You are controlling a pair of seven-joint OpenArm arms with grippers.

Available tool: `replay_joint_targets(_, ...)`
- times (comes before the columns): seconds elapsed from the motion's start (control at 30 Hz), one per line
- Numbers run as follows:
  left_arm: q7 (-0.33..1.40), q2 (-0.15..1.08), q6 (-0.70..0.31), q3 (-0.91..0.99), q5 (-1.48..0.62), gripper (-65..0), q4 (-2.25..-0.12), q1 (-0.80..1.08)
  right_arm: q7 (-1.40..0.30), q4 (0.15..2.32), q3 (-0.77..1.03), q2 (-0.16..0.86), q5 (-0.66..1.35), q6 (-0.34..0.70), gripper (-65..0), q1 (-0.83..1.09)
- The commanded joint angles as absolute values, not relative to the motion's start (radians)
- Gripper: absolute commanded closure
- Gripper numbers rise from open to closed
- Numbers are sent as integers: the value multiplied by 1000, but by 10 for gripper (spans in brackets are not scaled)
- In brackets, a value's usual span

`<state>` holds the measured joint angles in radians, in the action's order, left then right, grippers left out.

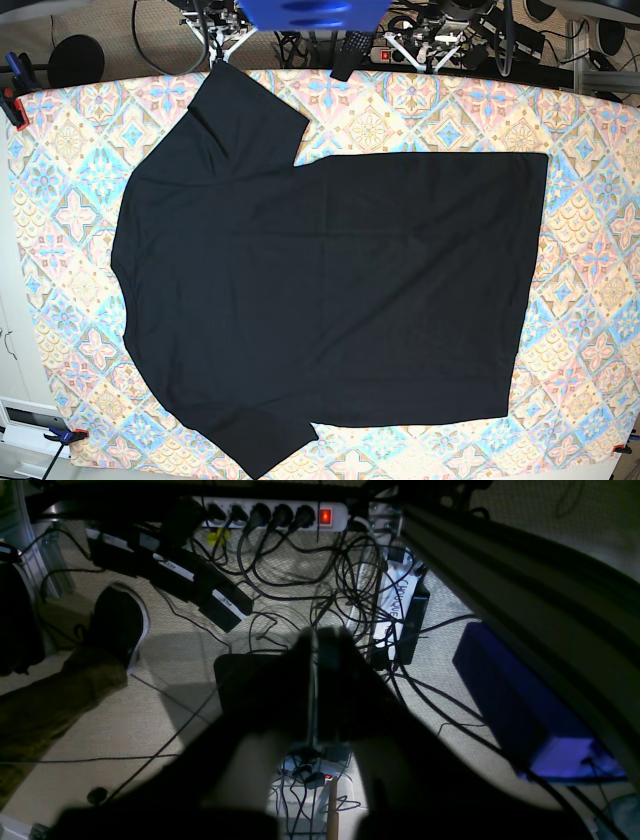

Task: Fold the T-shirt properly
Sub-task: 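Lower both grippers from the rest pose toward the black T-shirt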

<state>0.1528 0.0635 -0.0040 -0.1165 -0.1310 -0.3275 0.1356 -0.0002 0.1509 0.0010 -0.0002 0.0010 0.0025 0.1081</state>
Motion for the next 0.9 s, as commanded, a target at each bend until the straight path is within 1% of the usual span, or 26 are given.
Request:
replay_joint_targets(0.0, 151, 62, -4, -119, -130, -7, -334, 140, 4, 153, 2, 1, 5, 2, 0, 111)
replay_joint_targets(0.1, 156, 65, -4, -119, -125, -7, -332, 147, 5, 151, 2, 2, 5, 2, 0, 119)
replay_joint_targets(0.3, 153, 90, -4, -120, -124, -7, -358, 223, 13, 154, 2, 53, 5, 2, 0, 191)
replay_joint_targets(0.47, 156, 127, -4, -130, -124, -7, -483, 331, 15, 163, 2, 58, 5, 2, 0, 255)
replay_joint_targets(0.63, 156, 188, -4, -222, -134, -7, -584, 424, 15, 291, 2, 97, 7, 2, 0, 363)
replay_joint_targets(0.73, 156, 229, -2, -234, -134, -7, -676, 484, 15, 358, 4, 122, 7, 2, 0, 418)
replay_joint_targets(0.8, 156, 259, -2, -236, -134, -7, -750, 529, 15, 394, 48, 134, 8, 2, 0, 441)
replay_joint_targets(0.87, 156, 285, -2, -234, -134, -7, -835, 590, 15, 429, 131, 142, 7, 2, 0, 473)
